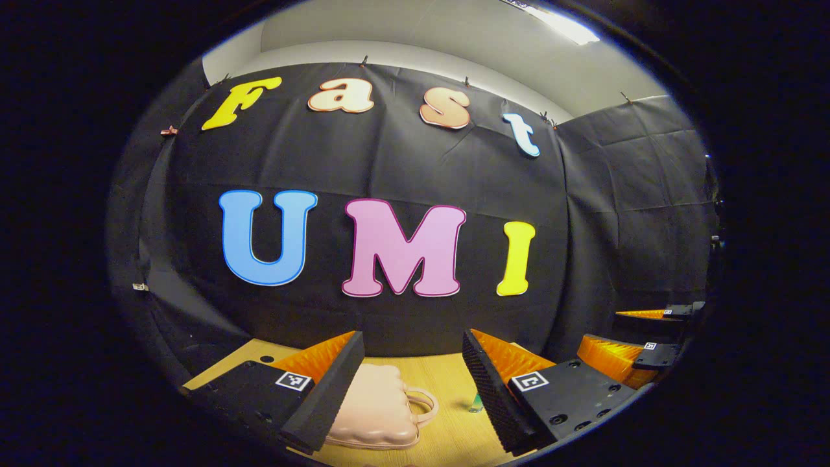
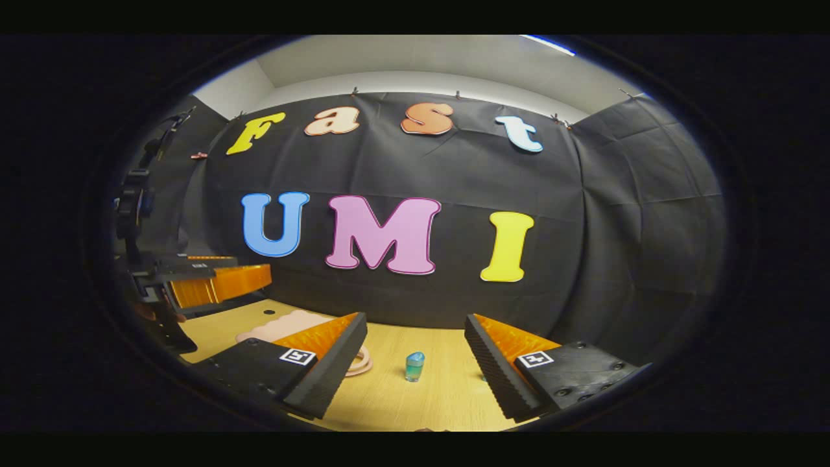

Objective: First open the suitcase, pack the skin care products into it, and then close the suitcase.

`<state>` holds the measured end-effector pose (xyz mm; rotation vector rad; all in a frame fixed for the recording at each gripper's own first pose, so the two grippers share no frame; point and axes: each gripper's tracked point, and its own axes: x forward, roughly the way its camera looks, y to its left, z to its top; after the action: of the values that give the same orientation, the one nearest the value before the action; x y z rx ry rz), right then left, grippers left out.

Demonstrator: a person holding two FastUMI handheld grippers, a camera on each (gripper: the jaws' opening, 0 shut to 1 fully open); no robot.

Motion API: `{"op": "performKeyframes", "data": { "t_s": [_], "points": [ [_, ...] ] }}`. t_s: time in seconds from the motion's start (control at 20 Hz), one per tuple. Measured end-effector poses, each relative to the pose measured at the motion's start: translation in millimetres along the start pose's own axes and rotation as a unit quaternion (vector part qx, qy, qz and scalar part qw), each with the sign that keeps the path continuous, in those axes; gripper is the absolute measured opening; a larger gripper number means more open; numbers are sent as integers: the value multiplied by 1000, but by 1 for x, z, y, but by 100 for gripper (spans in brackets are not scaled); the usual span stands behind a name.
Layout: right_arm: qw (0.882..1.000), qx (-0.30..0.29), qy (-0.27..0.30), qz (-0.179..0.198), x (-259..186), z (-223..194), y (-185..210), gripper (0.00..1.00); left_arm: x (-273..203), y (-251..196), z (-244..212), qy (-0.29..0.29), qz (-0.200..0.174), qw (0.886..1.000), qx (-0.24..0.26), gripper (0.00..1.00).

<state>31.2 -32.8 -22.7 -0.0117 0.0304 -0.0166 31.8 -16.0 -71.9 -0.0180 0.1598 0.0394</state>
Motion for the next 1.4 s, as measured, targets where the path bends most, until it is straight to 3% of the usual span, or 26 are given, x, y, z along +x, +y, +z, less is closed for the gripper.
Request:
{"op": "performKeyframes", "data": {
  "t_s": [0.2, 0.6, 1.05, 1.15, 1.3, 1.4],
  "points": [
    [1000, -18, 4, -8, 16, -10, -17, 96, 24, -14, -26, 20, 0, 1000, 7, 96],
    [999, 0, 44, -10, 38, -49, -43, 94, 101, -55, -127, 131, -9, 991, 3, 96],
    [994, 18, 104, -20, 42, -104, -63, 96, 171, -56, -258, 289, 24, 957, -3, 94],
    [992, 29, 118, -23, 41, -113, -64, 100, 178, -57, -279, 314, 30, 949, 0, 90],
    [993, 13, 116, -25, 46, -115, -69, 96, 184, -63, -304, 348, 42, 937, 7, 82],
    [991, 25, 130, -19, 50, -122, -71, 96, 189, -52, -319, 371, 68, 925, 38, 78]
  ]
}}
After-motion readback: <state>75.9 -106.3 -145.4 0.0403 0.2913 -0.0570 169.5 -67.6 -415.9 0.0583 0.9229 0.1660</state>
